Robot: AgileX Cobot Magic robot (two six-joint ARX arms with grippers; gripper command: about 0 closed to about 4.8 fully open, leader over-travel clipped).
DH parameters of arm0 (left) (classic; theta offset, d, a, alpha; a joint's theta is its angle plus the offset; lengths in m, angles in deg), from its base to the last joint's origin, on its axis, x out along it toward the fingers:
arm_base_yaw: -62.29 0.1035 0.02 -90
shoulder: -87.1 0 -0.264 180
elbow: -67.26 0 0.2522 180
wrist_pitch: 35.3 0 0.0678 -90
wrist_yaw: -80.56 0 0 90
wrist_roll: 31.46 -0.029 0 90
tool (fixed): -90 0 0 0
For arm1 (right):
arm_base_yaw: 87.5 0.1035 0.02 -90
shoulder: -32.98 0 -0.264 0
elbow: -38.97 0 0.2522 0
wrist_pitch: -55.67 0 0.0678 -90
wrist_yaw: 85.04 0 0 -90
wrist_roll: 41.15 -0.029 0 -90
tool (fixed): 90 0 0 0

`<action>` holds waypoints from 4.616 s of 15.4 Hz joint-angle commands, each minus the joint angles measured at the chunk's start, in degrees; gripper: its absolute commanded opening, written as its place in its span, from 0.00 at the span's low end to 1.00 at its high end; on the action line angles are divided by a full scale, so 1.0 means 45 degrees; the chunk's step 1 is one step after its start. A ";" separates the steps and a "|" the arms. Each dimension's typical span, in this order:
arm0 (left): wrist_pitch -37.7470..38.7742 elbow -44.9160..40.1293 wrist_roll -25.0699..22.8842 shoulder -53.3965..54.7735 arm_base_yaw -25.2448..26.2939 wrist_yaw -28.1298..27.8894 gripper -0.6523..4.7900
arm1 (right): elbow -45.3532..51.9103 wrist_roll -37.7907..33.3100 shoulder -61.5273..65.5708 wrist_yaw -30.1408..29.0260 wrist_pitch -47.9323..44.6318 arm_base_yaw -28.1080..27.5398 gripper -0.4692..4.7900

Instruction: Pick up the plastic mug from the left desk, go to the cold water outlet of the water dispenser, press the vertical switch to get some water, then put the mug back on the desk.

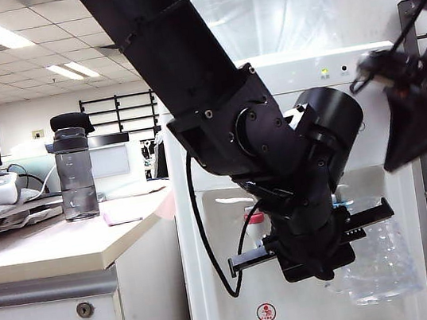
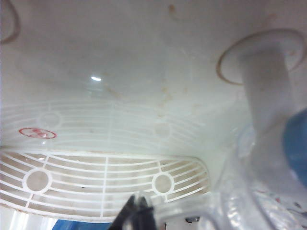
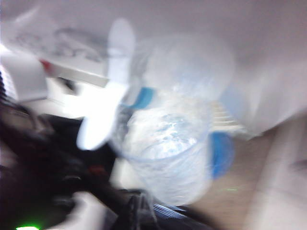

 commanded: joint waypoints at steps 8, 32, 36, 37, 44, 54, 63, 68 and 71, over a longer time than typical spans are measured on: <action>-0.0699 0.0131 -0.0015 -0.0189 0.0185 0.0151 0.11 | -0.0257 -0.1642 -0.0233 -0.3308 -0.2346 -0.0044 0.08; -0.0709 0.0131 -0.0024 -0.0189 0.0185 0.0199 0.11 | 0.1287 0.9112 -0.1277 -0.4546 -0.2501 -0.0010 0.08; -0.0704 0.0131 -0.0024 -0.0189 0.0180 0.0199 0.11 | 0.1297 0.9981 -0.0976 -0.4503 -0.2807 0.0087 0.08; -0.0704 0.0131 -0.0024 -0.0189 0.0185 0.0199 0.11 | 0.1311 1.0389 -0.0971 -0.4469 -0.2759 0.0146 0.08; -0.0738 0.0131 -0.0267 -0.0189 0.0102 0.0194 0.11 | 0.1579 1.2099 -0.0719 -0.3016 -0.3094 0.0578 0.08; -0.0753 0.0131 -0.0301 -0.0189 0.0092 0.0194 0.11 | 0.1574 1.2143 -0.0049 -0.2846 -0.3934 0.0612 0.08; -0.0748 0.0131 -0.0355 -0.0189 0.0058 0.0204 0.11 | 0.1545 1.1647 0.1035 -0.2788 -0.4775 0.0627 0.08; -0.0748 0.0131 -0.0355 -0.0189 0.0053 0.0199 0.11 | 0.1545 1.1205 0.1035 -0.2516 -0.5722 0.0627 0.08; -0.0753 0.0131 -0.0355 -0.0189 0.0058 0.0199 0.11 | 0.1545 1.0938 0.1083 -0.2526 -0.5906 0.0627 0.08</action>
